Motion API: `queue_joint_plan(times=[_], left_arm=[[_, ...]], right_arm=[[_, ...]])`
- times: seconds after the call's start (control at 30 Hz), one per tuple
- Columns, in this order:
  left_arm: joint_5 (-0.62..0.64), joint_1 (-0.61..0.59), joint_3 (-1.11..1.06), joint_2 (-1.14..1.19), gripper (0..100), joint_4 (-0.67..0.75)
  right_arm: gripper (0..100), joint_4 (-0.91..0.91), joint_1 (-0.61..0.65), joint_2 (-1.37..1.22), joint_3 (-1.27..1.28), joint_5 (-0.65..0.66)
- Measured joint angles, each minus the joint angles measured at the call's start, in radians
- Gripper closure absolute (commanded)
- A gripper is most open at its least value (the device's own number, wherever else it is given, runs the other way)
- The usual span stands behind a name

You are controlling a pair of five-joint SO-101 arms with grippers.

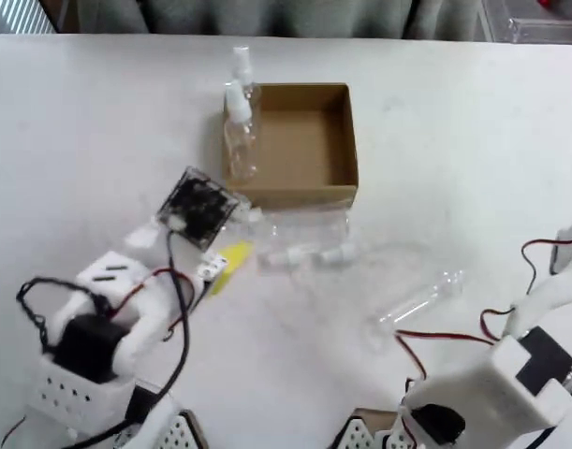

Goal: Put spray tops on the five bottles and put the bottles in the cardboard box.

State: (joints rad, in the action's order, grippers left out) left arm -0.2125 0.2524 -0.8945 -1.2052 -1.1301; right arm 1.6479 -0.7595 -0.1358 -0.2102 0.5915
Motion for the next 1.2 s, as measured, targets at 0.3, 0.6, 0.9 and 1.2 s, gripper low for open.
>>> queue_joint_plan(times=[0.3, 0.6, 0.9, 1.2], left_arm=[[0.141, -0.267, -0.265, -0.107, 94, 0.190], [0.167, -0.287, -0.465, -0.106, 94, 0.265], [0.170, -0.287, -0.391, 0.215, 94, 0.339], [0.170, -0.295, -0.178, 0.667, 82, 0.345]], right_arm=[[98.2, -0.044, 0.230, 0.316, 0.361, 0.000], [98.2, -0.193, 0.433, 0.585, 0.744, 0.017], [98.2, -0.387, 0.508, 0.773, 1.048, 0.048], [98.2, -0.534, 0.508, 0.942, 1.250, -0.095]])
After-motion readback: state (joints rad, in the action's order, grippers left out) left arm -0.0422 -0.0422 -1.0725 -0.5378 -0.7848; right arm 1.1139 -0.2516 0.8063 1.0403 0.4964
